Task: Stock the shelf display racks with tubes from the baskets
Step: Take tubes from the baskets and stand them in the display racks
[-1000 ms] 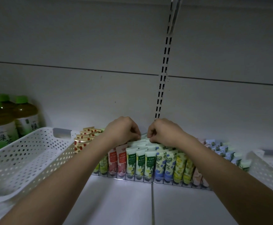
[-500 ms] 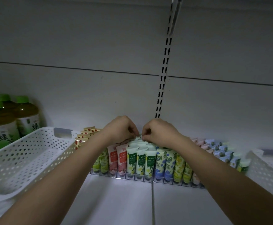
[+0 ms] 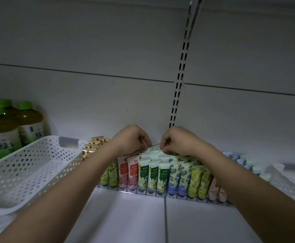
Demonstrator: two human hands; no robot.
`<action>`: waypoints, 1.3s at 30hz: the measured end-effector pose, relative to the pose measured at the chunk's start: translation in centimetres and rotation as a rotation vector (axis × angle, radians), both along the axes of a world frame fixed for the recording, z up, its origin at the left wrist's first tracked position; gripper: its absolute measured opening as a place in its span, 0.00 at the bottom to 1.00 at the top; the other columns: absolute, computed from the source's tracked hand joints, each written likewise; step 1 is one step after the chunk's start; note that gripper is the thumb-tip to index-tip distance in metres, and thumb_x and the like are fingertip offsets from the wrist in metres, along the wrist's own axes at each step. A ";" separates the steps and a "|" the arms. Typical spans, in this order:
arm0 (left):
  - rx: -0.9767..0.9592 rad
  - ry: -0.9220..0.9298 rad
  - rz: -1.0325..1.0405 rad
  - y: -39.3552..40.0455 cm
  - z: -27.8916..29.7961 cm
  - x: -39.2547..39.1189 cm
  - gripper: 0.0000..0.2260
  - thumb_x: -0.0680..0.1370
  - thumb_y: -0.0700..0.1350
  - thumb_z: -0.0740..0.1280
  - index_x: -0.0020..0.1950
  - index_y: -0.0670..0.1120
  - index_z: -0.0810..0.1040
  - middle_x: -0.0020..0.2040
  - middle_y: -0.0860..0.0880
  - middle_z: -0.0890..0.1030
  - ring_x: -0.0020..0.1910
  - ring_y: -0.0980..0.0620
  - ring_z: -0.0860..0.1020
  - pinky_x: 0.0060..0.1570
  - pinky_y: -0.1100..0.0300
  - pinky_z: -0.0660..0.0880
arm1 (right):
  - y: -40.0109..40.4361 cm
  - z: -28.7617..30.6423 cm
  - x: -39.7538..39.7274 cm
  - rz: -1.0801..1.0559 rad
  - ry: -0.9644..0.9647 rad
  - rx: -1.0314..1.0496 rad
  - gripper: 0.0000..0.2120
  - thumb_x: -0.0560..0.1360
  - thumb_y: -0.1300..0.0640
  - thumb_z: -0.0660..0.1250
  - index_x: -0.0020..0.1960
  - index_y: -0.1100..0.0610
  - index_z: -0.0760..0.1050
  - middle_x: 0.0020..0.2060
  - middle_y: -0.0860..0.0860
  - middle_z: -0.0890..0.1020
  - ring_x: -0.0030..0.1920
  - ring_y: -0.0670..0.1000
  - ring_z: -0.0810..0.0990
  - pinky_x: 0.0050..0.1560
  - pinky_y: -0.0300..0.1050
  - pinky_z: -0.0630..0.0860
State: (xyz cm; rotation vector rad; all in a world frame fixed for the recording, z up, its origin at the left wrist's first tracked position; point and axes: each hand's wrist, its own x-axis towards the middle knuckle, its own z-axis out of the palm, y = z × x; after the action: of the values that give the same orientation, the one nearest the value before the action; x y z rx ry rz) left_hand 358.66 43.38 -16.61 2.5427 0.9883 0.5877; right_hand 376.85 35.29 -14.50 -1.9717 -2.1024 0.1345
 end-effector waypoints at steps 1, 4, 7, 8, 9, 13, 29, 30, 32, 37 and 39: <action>0.000 0.001 -0.001 0.0 0.0 0.0 0.08 0.73 0.39 0.72 0.48 0.51 0.86 0.34 0.62 0.81 0.37 0.67 0.79 0.42 0.70 0.74 | -0.1 -0.1 0.1 0.007 0.002 -0.005 0.05 0.71 0.60 0.74 0.42 0.49 0.83 0.37 0.40 0.81 0.40 0.40 0.80 0.45 0.42 0.78; 0.028 -0.043 0.021 0.1 -0.1 -0.1 0.07 0.73 0.41 0.72 0.48 0.51 0.85 0.36 0.63 0.80 0.37 0.67 0.78 0.38 0.73 0.71 | 0.0 -0.1 0.4 0.015 0.028 0.065 0.05 0.73 0.59 0.72 0.45 0.50 0.83 0.41 0.42 0.83 0.42 0.42 0.80 0.48 0.43 0.79; 0.062 -0.115 0.099 0.5 0.2 -0.3 0.06 0.75 0.41 0.71 0.49 0.50 0.85 0.42 0.57 0.82 0.40 0.62 0.78 0.39 0.70 0.71 | 0.2 0.6 0.9 -0.021 0.033 0.184 0.06 0.75 0.59 0.69 0.48 0.50 0.83 0.46 0.44 0.83 0.45 0.44 0.79 0.48 0.42 0.77; 0.064 -0.114 0.116 0.6 0.2 -0.3 0.06 0.75 0.42 0.71 0.49 0.50 0.85 0.42 0.56 0.82 0.40 0.61 0.78 0.40 0.69 0.71 | 0.3 0.7 1.0 -0.028 0.009 0.194 0.06 0.75 0.58 0.69 0.48 0.49 0.83 0.47 0.44 0.83 0.45 0.45 0.79 0.48 0.42 0.76; 0.062 -0.099 0.122 0.7 0.3 -0.1 0.06 0.75 0.42 0.71 0.49 0.50 0.85 0.43 0.56 0.82 0.40 0.61 0.78 0.41 0.68 0.72 | 0.3 0.7 1.0 -0.030 -0.024 0.186 0.06 0.75 0.58 0.69 0.49 0.49 0.83 0.47 0.44 0.83 0.46 0.45 0.79 0.48 0.42 0.76; 0.057 -0.005 0.097 0.8 0.0 0.8 0.06 0.75 0.45 0.72 0.50 0.51 0.86 0.47 0.56 0.85 0.42 0.59 0.79 0.47 0.63 0.75 | 0.5 0.2 0.1 0.006 -0.152 0.140 0.07 0.77 0.54 0.68 0.54 0.48 0.82 0.51 0.45 0.83 0.49 0.47 0.80 0.50 0.43 0.76; 0.044 0.068 0.118 1.5 -0.7 1.2 0.09 0.74 0.43 0.69 0.51 0.51 0.86 0.50 0.53 0.85 0.47 0.56 0.81 0.53 0.59 0.78 | 1.8 -0.8 -2.3 -0.056 -0.219 0.153 0.04 0.75 0.51 0.70 0.47 0.50 0.83 0.47 0.49 0.84 0.47 0.52 0.81 0.48 0.46 0.78; 0.045 0.063 0.117 1.5 -0.8 1.2 0.09 0.74 0.43 0.70 0.51 0.51 0.86 0.50 0.53 0.85 0.48 0.56 0.81 0.53 0.58 0.78 | 1.9 -0.9 -2.5 -0.064 -0.219 0.159 0.05 0.75 0.51 0.70 0.47 0.50 0.83 0.47 0.50 0.84 0.47 0.53 0.81 0.48 0.46 0.78; 0.041 0.051 0.114 1.5 -0.8 1.0 0.09 0.73 0.43 0.70 0.51 0.52 0.86 0.49 0.53 0.85 0.47 0.56 0.81 0.53 0.58 0.78 | 2.0 -1.0 -2.6 -0.070 -0.212 0.165 0.05 0.75 0.51 0.70 0.47 0.50 0.83 0.47 0.50 0.84 0.47 0.53 0.81 0.48 0.47 0.78; 0.020 0.030 0.099 1.6 -0.8 1.0 0.08 0.73 0.42 0.70 0.49 0.52 0.86 0.48 0.54 0.85 0.45 0.57 0.81 0.50 0.59 0.78 | 1.5 -0.4 -0.9 -0.081 -0.102 0.160 0.04 0.75 0.54 0.69 0.46 0.49 0.83 0.44 0.46 0.84 0.45 0.49 0.81 0.48 0.46 0.79; 0.022 0.033 0.094 1.6 -0.7 1.1 0.08 0.73 0.42 0.70 0.49 0.52 0.86 0.47 0.55 0.85 0.44 0.57 0.81 0.50 0.58 0.79 | 1.2 -0.1 0.2 -0.063 -0.077 0.114 0.04 0.74 0.55 0.71 0.46 0.50 0.84 0.44 0.45 0.84 0.44 0.47 0.81 0.49 0.46 0.79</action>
State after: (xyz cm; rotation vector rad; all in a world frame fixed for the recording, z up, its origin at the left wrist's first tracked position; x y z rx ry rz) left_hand 359.71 44.97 -17.35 2.5439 1.1239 0.5870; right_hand 377.04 36.47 -14.57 -2.0026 -2.0423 -0.0726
